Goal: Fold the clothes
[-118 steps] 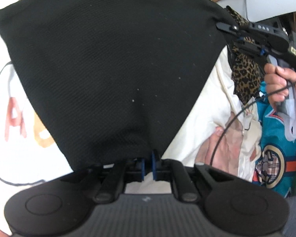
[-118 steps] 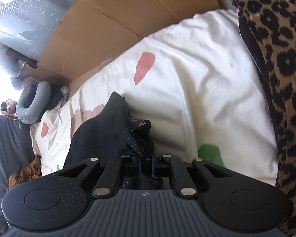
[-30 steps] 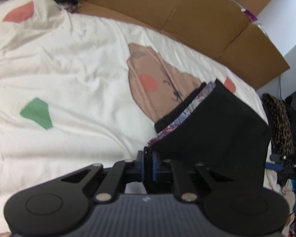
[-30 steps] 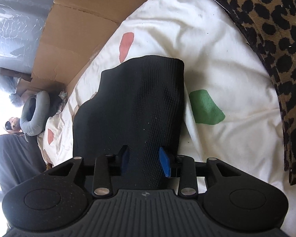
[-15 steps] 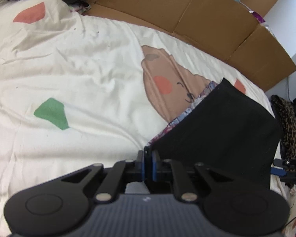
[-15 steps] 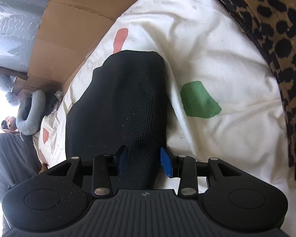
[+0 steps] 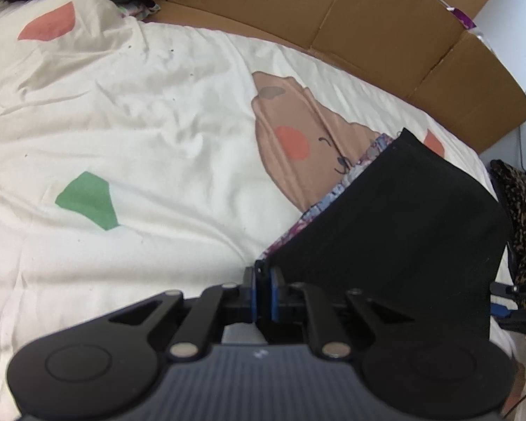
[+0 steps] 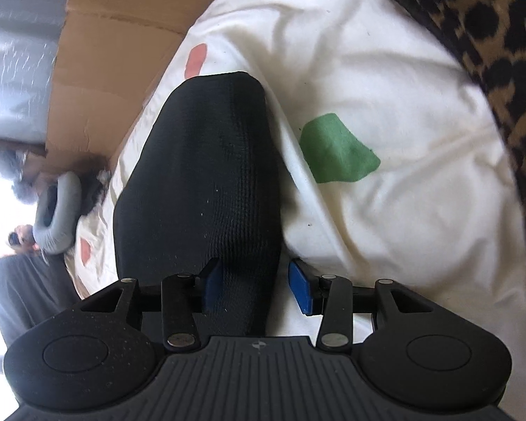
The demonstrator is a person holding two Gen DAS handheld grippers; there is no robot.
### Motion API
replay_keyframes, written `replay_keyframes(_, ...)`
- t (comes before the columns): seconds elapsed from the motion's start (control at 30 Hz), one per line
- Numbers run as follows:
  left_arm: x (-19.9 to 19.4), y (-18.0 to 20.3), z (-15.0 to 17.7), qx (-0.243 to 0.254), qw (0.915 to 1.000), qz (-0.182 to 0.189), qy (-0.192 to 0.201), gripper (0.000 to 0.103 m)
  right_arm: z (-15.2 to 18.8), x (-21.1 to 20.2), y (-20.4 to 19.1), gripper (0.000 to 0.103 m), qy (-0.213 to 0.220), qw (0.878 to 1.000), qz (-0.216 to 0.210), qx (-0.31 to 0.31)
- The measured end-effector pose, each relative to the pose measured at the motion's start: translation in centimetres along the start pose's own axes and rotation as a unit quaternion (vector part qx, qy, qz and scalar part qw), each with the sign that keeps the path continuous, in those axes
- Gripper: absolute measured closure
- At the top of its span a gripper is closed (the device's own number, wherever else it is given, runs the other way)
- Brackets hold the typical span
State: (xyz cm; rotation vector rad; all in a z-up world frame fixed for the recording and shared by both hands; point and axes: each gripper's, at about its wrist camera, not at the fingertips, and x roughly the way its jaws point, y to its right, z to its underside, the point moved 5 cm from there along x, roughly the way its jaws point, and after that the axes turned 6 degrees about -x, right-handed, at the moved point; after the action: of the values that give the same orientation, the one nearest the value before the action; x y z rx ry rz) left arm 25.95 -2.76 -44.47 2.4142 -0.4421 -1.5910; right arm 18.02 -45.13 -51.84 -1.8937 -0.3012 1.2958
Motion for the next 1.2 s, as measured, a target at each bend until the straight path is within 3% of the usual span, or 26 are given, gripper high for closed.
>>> replay_keyframes(0.23,0.2,0.1,0.2,0.002,1.0000,-0.005,0.002,0.094,-0.3,0.7,0.0,0.056,0.006,1.000,-0.022,0.022)
replay_keyframes(0.43,0.2,0.1,0.2,0.003,1.0000,-0.004,0.003,0.093,-0.4,0.3,0.3,0.094,0.005,0.999,-0.028,0.024)
replay_keyframes(0.47,0.2,0.1,0.2,0.003,1.0000,-0.004,0.003,0.092,-0.5,0.0,0.2,0.097,0.007,0.999,-0.032,0.020)
replay_keyframes(0.7,0.3,0.1,0.2,0.002,1.0000,-0.003,0.007,0.091,-0.4,-2.1,-1.0,0.097,0.023,0.998,-0.052,0.001)
replay_keyframes(0.8,0.3,0.0,0.3,0.001,1.0000,-0.001,0.006,0.090,-0.4,-1.8,-0.7,0.091,0.018,0.999,-0.039,-0.003)
replay_keyframes(0.83,0.3,0.0,0.3,0.000,1.0000,-0.001,0.006,0.090,-0.4,-1.6,-0.6,0.084,0.017,0.999,-0.039,-0.002)
replay_keyframes(0.87,0.3,0.0,0.2,0.000,1.0000,-0.001,0.005,0.090,-0.3,-1.5,-0.5,0.067,0.017,0.999,-0.041,-0.002)
replay_keyframes(0.93,0.3,0.0,0.3,0.000,1.0000,-0.001,0.006,0.090,0.0,-1.4,-0.3,0.054,0.019,0.999,-0.045,-0.001)
replay_keyframes(1.2,0.3,0.0,0.4,0.001,1.0000,-0.002,0.002,0.090,0.8,1.3,-0.5,0.053,0.005,0.998,-0.059,0.007)
